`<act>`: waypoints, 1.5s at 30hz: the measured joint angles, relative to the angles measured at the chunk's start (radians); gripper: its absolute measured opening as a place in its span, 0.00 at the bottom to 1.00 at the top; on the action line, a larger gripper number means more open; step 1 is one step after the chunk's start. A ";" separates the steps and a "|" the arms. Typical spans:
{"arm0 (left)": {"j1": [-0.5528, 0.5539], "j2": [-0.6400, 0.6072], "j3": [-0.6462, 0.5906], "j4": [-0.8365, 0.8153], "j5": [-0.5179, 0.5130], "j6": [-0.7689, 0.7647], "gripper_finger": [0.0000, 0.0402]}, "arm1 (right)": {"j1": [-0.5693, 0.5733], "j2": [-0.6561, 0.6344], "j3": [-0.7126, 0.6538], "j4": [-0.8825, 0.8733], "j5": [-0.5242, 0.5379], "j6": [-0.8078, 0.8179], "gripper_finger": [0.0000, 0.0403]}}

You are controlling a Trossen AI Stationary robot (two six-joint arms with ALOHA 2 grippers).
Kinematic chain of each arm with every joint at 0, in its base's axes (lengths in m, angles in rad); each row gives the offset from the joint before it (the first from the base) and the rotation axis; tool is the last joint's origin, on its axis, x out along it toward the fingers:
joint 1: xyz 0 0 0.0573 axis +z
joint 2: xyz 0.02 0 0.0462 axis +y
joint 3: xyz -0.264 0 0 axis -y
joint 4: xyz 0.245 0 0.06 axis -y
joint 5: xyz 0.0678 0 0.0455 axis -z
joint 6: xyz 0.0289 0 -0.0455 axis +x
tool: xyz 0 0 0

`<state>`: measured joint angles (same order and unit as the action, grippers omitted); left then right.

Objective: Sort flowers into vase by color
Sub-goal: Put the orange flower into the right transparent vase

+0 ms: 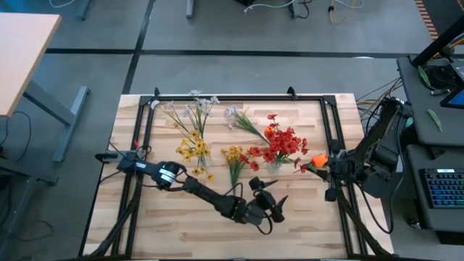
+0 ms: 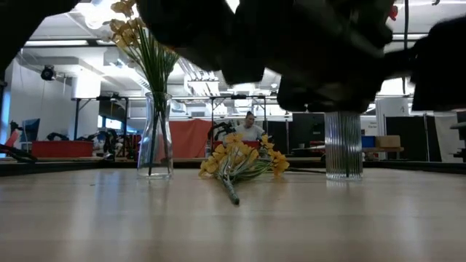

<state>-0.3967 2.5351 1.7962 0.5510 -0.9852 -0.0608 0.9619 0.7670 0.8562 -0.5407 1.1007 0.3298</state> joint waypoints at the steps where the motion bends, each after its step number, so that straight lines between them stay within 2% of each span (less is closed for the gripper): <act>1: 0.005 0.000 -0.007 0.000 0.000 0.000 0.79 | 0.000 0.000 0.000 0.000 0.000 0.000 0.03; 6: 0.022 -0.003 -0.013 0.005 -0.015 0.015 0.78 | 0.000 0.000 0.000 0.000 0.000 0.014 0.03; 10: 0.019 -0.015 -0.013 0.003 -0.147 0.044 0.77 | 0.000 0.000 0.000 0.000 0.000 0.036 0.03; 11: 0.020 -0.017 -0.013 0.004 -0.152 0.052 0.77 | 0.000 0.000 0.000 0.000 -0.001 0.037 0.03; 15: 0.040 -0.018 -0.016 0.000 -0.076 0.008 0.77 | 0.000 0.000 0.000 0.000 0.000 0.036 0.03; 20: 0.042 -0.065 -0.068 -0.002 -0.060 -0.036 0.77 | 0.000 0.000 0.000 0.000 -0.001 0.049 0.03; 26: 0.043 -0.201 -0.262 -0.011 0.022 -0.124 0.77 | 0.000 0.000 0.000 -0.001 -0.001 0.053 0.03; 31: 0.063 -0.253 -0.390 0.092 0.070 -0.151 0.77 | 0.000 0.000 0.000 0.000 -0.001 0.054 0.03; 37: 0.071 -0.235 -0.401 0.171 0.080 -0.146 0.77 | 0.000 0.000 0.000 0.000 -0.001 0.055 0.03; 42: 0.071 -0.229 -0.376 0.131 0.084 -0.166 0.77 | 0.000 0.000 0.000 0.000 0.000 0.055 0.03; 45: 0.075 -0.229 -0.351 0.052 0.114 -0.170 0.80 | 0.000 0.000 0.000 0.000 0.000 0.054 0.03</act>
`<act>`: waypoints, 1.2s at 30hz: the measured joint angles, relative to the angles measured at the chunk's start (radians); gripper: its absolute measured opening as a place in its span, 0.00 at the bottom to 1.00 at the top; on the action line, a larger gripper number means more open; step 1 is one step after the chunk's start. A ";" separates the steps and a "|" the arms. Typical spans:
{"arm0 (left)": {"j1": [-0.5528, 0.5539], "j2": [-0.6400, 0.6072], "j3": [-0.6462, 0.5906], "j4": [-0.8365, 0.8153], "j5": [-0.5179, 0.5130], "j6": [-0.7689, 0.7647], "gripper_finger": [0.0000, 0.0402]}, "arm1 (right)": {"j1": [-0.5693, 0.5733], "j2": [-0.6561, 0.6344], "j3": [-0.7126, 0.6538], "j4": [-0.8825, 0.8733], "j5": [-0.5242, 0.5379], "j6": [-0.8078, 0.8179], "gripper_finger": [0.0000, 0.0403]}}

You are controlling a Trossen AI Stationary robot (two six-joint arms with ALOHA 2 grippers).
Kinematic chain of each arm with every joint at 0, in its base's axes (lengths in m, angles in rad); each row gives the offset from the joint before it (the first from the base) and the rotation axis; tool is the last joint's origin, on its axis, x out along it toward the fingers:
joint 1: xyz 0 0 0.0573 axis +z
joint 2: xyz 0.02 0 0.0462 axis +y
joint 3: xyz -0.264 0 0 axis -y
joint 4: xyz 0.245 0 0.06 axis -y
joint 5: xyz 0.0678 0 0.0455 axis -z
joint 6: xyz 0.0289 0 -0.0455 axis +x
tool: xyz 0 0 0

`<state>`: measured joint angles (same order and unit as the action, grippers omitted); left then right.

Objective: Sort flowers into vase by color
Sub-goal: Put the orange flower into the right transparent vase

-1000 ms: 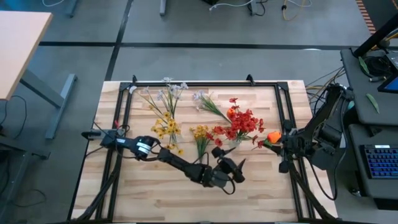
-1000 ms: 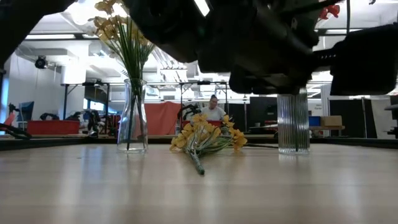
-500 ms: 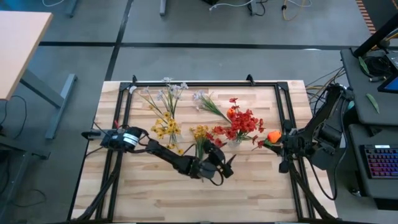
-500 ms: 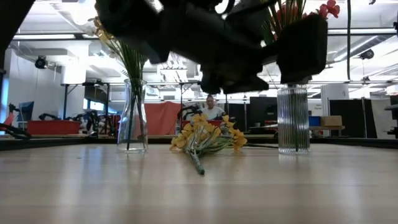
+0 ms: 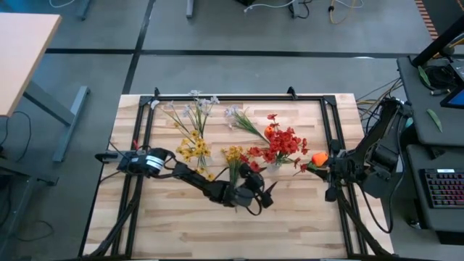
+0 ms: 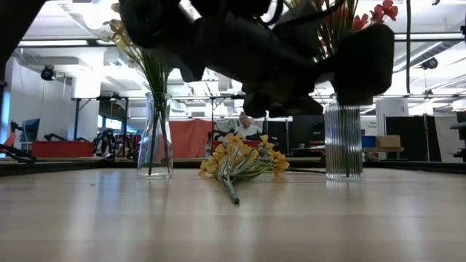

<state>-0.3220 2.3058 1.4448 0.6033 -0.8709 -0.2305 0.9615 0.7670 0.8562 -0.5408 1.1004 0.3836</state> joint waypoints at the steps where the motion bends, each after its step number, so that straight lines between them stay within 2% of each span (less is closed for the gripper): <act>1: 0.001 0.000 0.009 -0.030 0.001 0.000 0.82 | 0.000 0.000 0.000 0.000 0.000 0.000 0.03; 5: 0.003 0.000 0.033 -0.060 -0.010 0.032 0.91 | 0.000 0.000 0.000 0.000 0.000 0.000 0.03; 8: 0.002 0.000 0.033 -0.054 -0.113 0.008 0.97 | 0.000 0.000 0.000 0.000 0.000 0.000 0.03; 10: 0.002 0.000 0.027 -0.072 -0.141 -0.030 0.99 | 0.000 0.000 0.000 0.000 0.000 0.001 0.03; 13: 0.010 0.019 0.028 -0.057 -0.082 -0.041 0.99 | 0.000 0.000 0.000 0.000 0.000 -0.001 0.03; 21: 0.046 0.091 0.033 0.088 -0.051 -0.036 0.97 | 0.000 0.000 0.000 -0.001 0.002 -0.008 0.03; 26: 0.068 0.122 0.043 0.148 0.019 0.028 0.97 | 0.000 0.000 0.000 -0.001 0.003 -0.008 0.03; 36: 0.093 0.159 0.099 0.167 0.019 0.090 0.97 | 0.000 0.000 0.000 -0.003 0.003 0.010 0.03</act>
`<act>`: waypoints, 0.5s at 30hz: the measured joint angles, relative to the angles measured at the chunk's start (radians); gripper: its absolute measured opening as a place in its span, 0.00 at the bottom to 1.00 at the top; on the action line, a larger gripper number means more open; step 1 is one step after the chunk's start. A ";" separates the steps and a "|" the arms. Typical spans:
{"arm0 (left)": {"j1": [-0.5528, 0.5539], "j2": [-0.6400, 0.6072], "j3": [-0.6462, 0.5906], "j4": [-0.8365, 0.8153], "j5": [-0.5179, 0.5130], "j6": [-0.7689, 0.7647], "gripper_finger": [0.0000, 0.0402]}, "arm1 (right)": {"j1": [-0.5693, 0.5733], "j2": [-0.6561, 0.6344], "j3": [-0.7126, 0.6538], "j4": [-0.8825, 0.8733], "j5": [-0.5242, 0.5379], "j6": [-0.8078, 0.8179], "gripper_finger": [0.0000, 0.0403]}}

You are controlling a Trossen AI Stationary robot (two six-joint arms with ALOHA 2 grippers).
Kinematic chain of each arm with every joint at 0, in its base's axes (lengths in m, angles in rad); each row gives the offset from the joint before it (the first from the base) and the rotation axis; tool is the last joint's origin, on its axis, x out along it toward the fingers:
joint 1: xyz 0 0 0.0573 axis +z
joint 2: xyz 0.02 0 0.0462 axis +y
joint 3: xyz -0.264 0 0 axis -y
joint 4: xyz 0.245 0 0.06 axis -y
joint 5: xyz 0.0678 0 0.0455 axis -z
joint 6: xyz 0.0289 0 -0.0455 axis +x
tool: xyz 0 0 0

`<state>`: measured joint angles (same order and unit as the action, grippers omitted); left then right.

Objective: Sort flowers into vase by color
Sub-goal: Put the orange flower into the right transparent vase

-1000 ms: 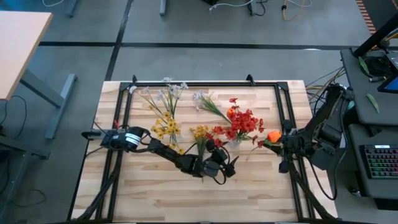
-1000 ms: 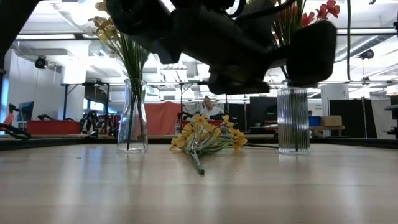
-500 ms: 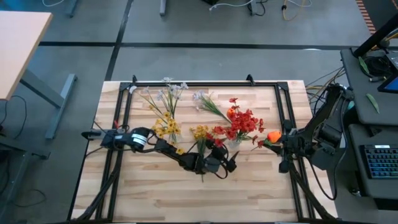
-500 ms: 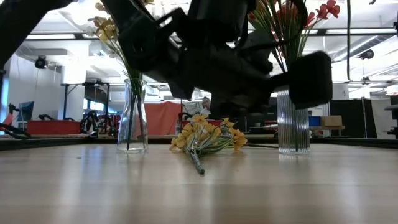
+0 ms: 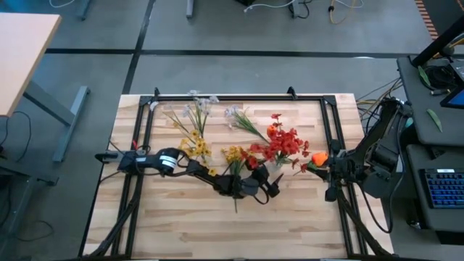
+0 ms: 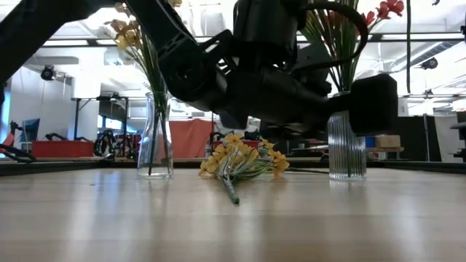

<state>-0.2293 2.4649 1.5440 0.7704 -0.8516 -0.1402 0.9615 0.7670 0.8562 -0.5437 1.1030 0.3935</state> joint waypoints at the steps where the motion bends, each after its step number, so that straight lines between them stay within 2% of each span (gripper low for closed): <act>1: 0.003 0.000 0.000 0.000 0.000 0.000 0.97 | 0.000 0.000 0.000 0.000 0.000 0.000 0.03; 7: 0.019 0.001 0.000 0.000 -0.002 0.001 0.95 | 0.000 0.000 0.000 0.002 0.000 0.000 0.03; 15: 0.022 0.001 -0.001 -0.001 0.005 0.006 0.84 | 0.000 0.000 0.000 0.002 0.000 0.007 0.03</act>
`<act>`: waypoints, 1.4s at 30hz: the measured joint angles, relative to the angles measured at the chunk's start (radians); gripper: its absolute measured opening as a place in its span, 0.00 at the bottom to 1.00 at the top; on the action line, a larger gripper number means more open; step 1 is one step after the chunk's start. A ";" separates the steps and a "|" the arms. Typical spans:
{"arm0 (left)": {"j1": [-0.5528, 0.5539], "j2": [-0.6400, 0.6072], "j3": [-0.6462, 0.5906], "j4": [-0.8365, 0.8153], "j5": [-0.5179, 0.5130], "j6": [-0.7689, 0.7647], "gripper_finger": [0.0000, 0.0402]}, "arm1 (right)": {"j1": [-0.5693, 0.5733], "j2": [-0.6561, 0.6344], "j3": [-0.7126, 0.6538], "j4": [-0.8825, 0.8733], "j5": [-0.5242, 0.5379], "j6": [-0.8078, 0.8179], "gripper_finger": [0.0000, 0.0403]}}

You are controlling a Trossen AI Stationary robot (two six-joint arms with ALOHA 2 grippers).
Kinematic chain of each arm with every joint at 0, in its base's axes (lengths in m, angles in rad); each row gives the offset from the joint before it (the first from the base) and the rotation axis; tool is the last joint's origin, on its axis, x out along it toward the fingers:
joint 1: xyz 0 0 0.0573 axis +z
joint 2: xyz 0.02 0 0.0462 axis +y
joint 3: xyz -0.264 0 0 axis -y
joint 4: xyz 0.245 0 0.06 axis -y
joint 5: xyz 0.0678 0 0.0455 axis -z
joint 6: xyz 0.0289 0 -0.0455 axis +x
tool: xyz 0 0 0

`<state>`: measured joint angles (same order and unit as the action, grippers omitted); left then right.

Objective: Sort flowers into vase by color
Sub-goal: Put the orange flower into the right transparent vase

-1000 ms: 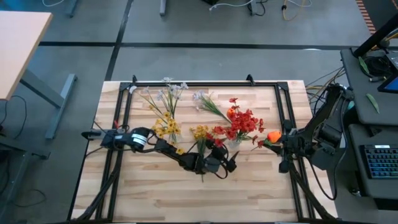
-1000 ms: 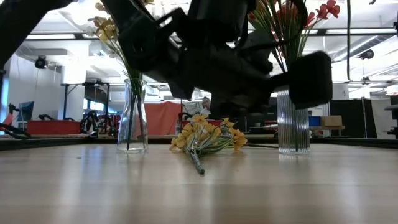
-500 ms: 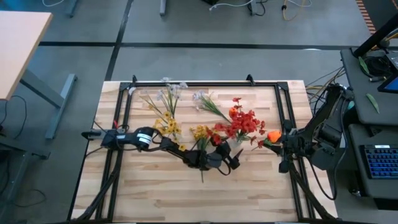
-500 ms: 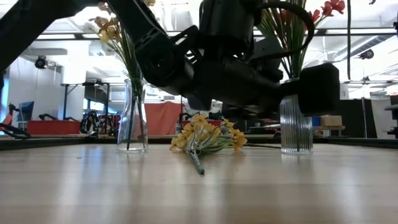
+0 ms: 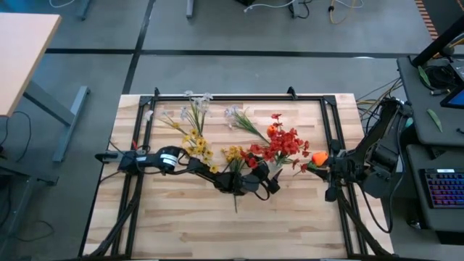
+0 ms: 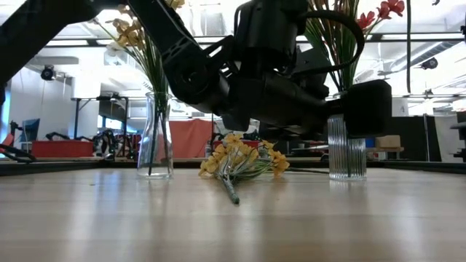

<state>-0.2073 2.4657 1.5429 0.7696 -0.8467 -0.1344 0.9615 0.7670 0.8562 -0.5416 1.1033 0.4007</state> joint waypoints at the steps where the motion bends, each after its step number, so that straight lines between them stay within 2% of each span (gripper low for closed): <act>1: 0.000 0.000 0.000 0.000 0.000 0.000 0.83 | 0.000 0.000 0.000 0.000 0.003 0.000 0.03; 15: 0.000 0.000 -0.001 -0.009 0.000 0.000 0.73 | -0.004 0.000 0.000 0.037 0.215 -0.013 0.03; 20: 0.000 0.000 -0.001 -0.009 0.001 0.000 0.71 | -0.048 0.000 0.000 0.112 0.218 -0.067 0.03; 29: 0.000 0.000 -0.001 -0.013 0.001 -0.001 0.71 | -0.137 0.028 0.000 0.141 0.206 -0.061 0.03; 42: 0.000 0.000 -0.001 -0.026 0.001 -0.005 0.71 | -0.196 0.081 0.000 0.221 0.198 -0.063 0.03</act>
<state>-0.2073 2.4657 1.5421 0.7438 -0.8459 -0.1398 0.7653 0.8484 0.8562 -0.3205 1.3013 0.3382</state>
